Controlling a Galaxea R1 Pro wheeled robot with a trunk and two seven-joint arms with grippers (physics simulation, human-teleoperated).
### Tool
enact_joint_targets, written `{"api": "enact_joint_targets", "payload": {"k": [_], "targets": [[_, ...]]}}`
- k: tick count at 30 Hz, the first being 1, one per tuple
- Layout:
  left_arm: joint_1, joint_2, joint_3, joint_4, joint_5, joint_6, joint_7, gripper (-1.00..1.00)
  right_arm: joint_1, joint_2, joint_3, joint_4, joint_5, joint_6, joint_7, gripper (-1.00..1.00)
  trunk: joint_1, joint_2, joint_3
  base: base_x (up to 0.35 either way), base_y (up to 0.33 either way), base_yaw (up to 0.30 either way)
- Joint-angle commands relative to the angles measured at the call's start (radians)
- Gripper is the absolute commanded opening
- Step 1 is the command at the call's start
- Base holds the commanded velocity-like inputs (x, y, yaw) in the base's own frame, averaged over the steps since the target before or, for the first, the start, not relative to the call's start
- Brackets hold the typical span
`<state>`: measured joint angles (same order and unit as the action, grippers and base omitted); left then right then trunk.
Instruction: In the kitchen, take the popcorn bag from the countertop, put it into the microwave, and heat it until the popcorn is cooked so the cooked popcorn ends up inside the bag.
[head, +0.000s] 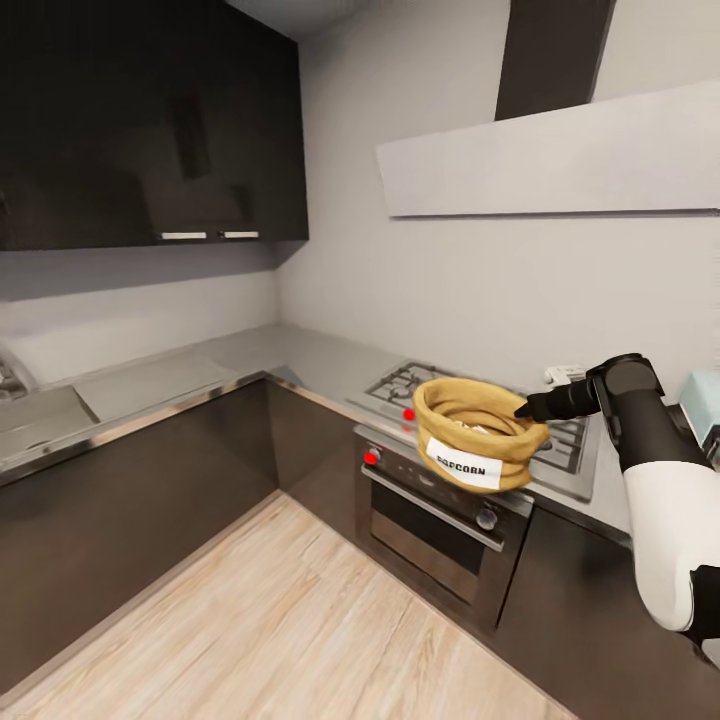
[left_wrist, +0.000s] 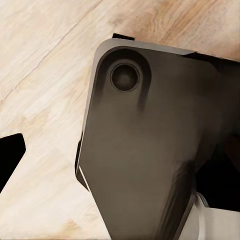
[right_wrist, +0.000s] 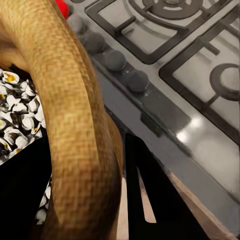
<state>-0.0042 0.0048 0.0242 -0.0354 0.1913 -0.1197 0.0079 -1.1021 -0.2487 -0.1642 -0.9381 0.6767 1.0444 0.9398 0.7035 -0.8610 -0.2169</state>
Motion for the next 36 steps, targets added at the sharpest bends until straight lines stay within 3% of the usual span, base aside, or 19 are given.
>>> {"api": "enact_joint_targets", "payload": {"k": [1,12,28,36], "targets": [[0.000,0.000,0.002,0.000,0.004,-0.003,0.001,1.00,-0.001,0.000,-0.001,-0.001,0.009,0.003,0.010,-1.00,-0.001,-0.001,-0.001,-0.303,0.000,0.000],[0.000,0.000,0.002,0.000,0.004,-0.002,0.000,1.00,-0.001,-0.001,-0.001,-0.001,0.009,0.003,0.010,-1.00,-0.001,-0.001,-0.001,-0.216,0.000,0.000],[0.000,0.000,0.002,0.000,0.004,-0.002,0.000,1.00,-0.001,0.000,-0.001,-0.001,0.011,0.003,0.010,-1.00,-0.001,-0.001,-0.001,-0.015,0.000,0.000],[0.000,0.000,0.002,0.000,0.004,-0.003,0.001,1.00,-0.001,0.002,0.000,0.003,0.012,0.003,0.010,-1.00,-0.001,-0.001,-0.001,-0.335,0.000,0.000]]}}
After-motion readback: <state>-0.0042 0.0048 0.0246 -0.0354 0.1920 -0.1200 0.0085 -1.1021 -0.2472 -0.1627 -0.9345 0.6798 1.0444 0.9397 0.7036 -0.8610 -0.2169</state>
